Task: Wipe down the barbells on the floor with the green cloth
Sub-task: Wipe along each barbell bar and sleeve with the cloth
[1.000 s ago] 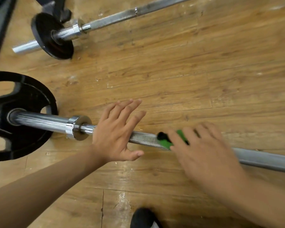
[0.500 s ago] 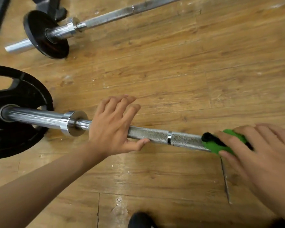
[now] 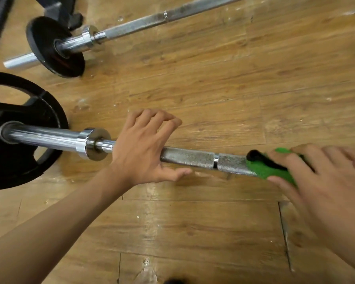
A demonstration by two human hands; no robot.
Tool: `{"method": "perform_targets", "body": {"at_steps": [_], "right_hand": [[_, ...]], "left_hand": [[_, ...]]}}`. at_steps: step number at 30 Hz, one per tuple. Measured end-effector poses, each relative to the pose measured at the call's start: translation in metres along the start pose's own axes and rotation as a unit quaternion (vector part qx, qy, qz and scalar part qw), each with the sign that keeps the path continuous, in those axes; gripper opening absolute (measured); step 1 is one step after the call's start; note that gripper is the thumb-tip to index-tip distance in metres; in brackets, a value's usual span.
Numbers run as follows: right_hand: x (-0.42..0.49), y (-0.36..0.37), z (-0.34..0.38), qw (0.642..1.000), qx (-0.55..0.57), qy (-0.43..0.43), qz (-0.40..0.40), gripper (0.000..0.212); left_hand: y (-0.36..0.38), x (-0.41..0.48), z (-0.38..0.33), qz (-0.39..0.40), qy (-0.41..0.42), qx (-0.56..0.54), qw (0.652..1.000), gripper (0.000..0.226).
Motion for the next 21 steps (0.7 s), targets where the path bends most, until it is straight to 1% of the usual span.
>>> {"method": "perform_targets", "body": {"at_steps": [3,5,8,11,14,17,21], "right_hand": [[0.016,0.006,0.007,0.999,-0.019,-0.009,-0.026,0.035],[0.037,0.014,0.025,0.999,-0.017,-0.029,-0.042,0.035],[0.058,0.024,0.044,0.998,-0.007,-0.050,-0.045,0.038],[0.057,0.020,0.028,0.996,-0.010,-0.077,-0.039,0.044],[0.057,0.019,0.009,0.992,-0.021,-0.111,-0.054,0.043],[0.064,0.025,0.003,0.988,-0.042,-0.138,-0.062,0.046],[0.075,0.023,-0.005,0.983,-0.035,-0.164,-0.076,0.048]], "left_hand": [[0.004,0.005,0.002,-0.036,0.030,0.012,0.999,0.091],[0.007,0.012,0.005,-0.031,0.027,0.017,0.999,0.088],[0.007,0.021,0.010,0.020,0.014,0.007,1.000,0.089],[0.009,0.032,0.014,0.069,0.004,-0.024,0.997,0.090],[0.011,0.037,0.018,0.089,0.005,-0.040,0.995,0.092],[0.012,0.044,0.019,0.116,0.012,-0.057,0.992,0.097],[0.014,0.053,0.027,0.150,0.005,-0.077,0.986,0.105]]}}
Point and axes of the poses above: each hand's wrist, its own x-axis towards the middle knuckle, its own y-axis out of the palm, z = x × y, the point moved 2 cm from there along x, towards the middle knuckle, and after that the axes turned 1 degree about -z, right-handed, at the moved point
